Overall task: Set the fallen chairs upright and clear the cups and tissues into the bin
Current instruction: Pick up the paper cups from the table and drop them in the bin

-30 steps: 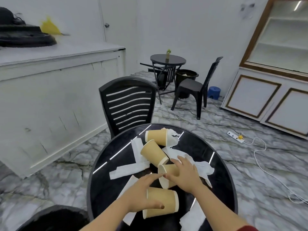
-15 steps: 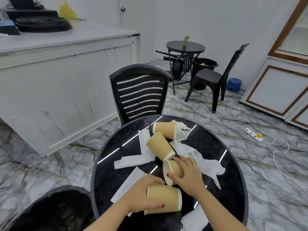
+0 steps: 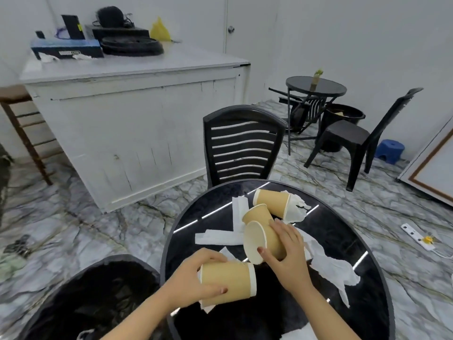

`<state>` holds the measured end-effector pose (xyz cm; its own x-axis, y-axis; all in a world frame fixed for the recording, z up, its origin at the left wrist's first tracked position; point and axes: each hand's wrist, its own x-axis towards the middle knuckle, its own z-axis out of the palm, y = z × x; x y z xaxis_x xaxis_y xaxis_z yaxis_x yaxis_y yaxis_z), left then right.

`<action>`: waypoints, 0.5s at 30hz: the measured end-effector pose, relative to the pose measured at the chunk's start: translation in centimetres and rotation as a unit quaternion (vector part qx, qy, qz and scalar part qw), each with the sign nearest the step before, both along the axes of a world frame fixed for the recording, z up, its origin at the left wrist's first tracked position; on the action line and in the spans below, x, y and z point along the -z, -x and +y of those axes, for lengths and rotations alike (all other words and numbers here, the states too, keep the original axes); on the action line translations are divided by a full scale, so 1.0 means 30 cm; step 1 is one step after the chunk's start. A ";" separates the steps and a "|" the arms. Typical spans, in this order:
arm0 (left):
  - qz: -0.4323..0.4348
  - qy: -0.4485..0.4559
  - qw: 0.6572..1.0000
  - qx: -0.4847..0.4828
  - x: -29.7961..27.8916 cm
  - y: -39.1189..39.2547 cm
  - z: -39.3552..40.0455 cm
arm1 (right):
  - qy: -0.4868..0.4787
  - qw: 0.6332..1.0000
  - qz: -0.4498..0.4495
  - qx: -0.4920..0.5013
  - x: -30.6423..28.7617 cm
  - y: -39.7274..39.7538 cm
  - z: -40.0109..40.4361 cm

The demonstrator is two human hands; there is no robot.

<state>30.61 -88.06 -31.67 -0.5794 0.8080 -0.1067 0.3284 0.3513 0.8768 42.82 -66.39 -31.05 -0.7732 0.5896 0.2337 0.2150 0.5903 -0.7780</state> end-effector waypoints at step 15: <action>0.024 -0.043 0.874 -0.482 0.101 0.107 -0.823 | 0.014 0.938 -0.027 -0.345 0.024 0.548 -0.723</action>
